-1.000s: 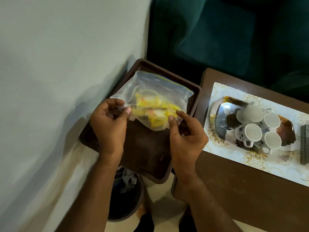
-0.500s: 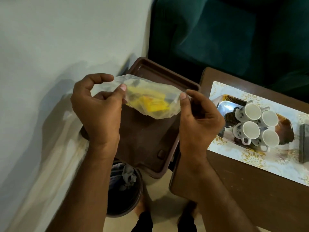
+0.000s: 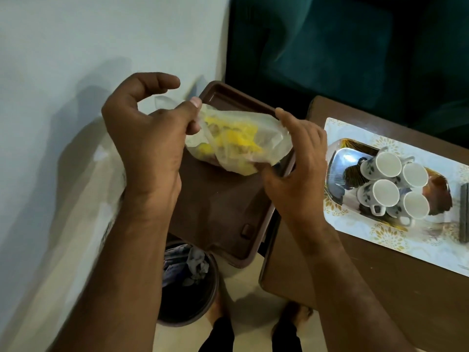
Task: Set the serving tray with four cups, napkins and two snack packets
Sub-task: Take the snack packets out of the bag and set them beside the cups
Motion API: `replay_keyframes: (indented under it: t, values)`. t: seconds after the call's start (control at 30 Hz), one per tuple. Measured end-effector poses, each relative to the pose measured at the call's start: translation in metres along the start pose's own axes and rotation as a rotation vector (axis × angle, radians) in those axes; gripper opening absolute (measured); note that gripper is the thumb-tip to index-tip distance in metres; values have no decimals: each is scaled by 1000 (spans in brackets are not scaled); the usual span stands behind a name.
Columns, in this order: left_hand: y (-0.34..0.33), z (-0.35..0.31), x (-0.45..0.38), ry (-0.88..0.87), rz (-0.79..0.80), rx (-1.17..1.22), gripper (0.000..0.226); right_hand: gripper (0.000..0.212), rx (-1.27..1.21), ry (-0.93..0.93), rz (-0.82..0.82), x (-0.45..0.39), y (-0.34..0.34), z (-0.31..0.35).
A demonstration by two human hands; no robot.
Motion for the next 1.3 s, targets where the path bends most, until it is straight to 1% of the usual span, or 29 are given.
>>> replay_keyframes:
  t: [0.1,0.17,0.23,0.3,0.37,0.4,0.47,0.5,0.57,0.63,0.67,0.73,0.8,0.83,0.87,1.0,1.03,1.07,1.1,1.13,1.17,1.23,1.3]
  values:
    - [-1,-1,-2,-10,12,64,23,37,-117,-20,-102,-9,8,2]
    - [3,2,-5,-4,-30,94,26,24,-198,-36,-136,-16,11,6]
    - [11,9,-7,19,-92,128,33,18,-250,-38,-156,-21,14,10]
    - [17,20,-8,49,-102,154,34,16,-292,-48,-166,-23,17,12]
    - [16,33,-5,80,-49,180,34,14,-362,-120,-140,-23,15,11]
    - [13,37,-2,89,0,194,38,13,-399,-159,-130,-23,15,10]
    - [5,45,3,96,118,220,55,12,-451,-188,-157,-23,16,13]
    - [1,49,5,93,179,236,63,13,-472,-183,-176,-24,17,15]
    - [-5,56,11,57,311,238,71,13,-519,-189,-181,-26,17,22]
    - [-6,61,16,4,386,177,70,12,-560,-211,-176,-28,17,28]
    - [-5,63,17,-11,384,143,62,12,-570,-211,-188,-30,19,31]
    - [-2,66,13,-32,317,94,36,13,-579,-187,-208,-34,24,36]
    - [1,66,7,-40,246,87,14,15,-597,-163,-184,-37,27,39]
    - [1,63,3,-48,221,97,8,19,-612,-165,-156,-38,26,39]
    - [1,59,-1,-60,199,101,4,27,-632,-178,-110,-39,25,37]
    - [-1,49,-12,-73,136,119,8,82,-640,-238,152,-41,13,15]
    - [-2,49,-13,-57,131,141,14,91,-618,-251,210,-40,11,10]
    - [-3,50,-14,-39,129,155,24,98,-597,-265,262,-38,8,4]
    - [-3,52,-14,-23,127,168,32,103,-578,-279,304,-35,5,-1]
    - [-4,52,-13,-17,127,182,35,104,-563,-291,335,-32,2,-5]
    - [-4,50,-11,-10,133,185,33,101,-551,-298,351,-29,-2,-9]
    - [-5,48,-5,-11,146,167,17,88,-540,-312,353,-23,-7,-14]
    - [-4,51,0,-15,151,128,20,71,-556,-340,334,-18,-11,-19]
Point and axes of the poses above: each hand's wrist, its own x-axis away from the middle knuckle, its own y-axis out of the back of the hand, z = x × y, the point moved 6 cm from there along -x, towards the middle knuckle, and after that the axes turned 15 degrees about -y, right-handed, at the moved point
